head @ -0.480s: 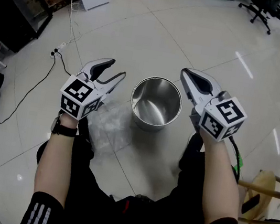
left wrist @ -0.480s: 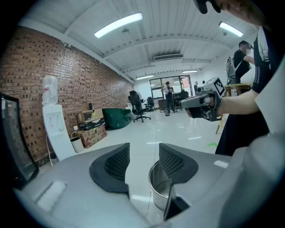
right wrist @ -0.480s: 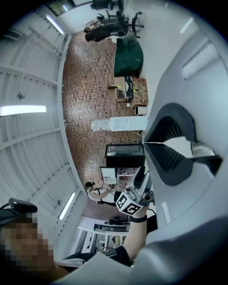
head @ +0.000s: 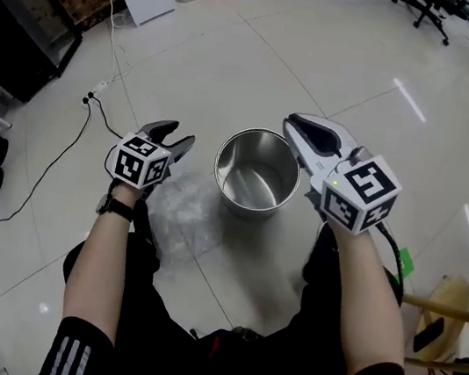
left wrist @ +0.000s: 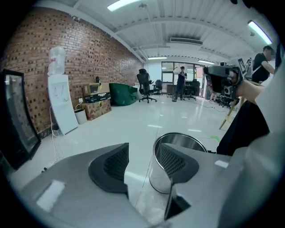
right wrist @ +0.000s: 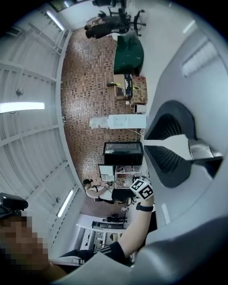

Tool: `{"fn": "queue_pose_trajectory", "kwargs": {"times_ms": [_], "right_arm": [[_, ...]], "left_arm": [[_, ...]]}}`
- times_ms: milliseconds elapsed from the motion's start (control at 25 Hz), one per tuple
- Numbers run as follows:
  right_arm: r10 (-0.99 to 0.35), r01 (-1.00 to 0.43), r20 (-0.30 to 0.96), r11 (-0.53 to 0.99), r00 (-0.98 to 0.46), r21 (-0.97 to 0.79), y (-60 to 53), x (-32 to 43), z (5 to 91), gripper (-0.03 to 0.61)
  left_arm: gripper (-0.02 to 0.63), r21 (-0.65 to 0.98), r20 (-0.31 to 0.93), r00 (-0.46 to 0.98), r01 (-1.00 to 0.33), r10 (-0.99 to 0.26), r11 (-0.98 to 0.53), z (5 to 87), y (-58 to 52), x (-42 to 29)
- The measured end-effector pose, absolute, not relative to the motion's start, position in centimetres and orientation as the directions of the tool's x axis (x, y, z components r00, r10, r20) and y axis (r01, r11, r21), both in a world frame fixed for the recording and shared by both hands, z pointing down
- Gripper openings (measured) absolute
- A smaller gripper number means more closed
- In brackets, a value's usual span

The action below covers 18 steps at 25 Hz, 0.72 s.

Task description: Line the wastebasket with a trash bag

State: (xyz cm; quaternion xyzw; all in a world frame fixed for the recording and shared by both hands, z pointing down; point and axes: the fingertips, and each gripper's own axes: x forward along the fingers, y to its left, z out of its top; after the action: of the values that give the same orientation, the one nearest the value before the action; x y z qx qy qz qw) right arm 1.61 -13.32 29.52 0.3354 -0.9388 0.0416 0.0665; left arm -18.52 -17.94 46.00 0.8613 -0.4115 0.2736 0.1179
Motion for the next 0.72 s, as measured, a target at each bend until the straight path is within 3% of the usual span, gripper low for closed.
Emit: {"fn": "queue_pose_trajectory", "kwargs": {"times_ms": [400, 720], "right_arm": [[-0.545, -0.555, 0.242, 0.831, -0.802, 0.031, -12.1, -1.9, 32.0, 0.087], [-0.468, -0.474, 0.316, 0.878, -0.825, 0.062, -11.5, -5.8, 34.7, 0.087]], "left_arm": [[0.225, 0.032, 0.787, 0.399, -0.788, -0.471, -0.615, 60.9, -16.4, -21.8], [0.229, 0.087, 0.859, 0.373, -0.781, -0.350, -0.618, 70.5, -14.4, -23.2]]}}
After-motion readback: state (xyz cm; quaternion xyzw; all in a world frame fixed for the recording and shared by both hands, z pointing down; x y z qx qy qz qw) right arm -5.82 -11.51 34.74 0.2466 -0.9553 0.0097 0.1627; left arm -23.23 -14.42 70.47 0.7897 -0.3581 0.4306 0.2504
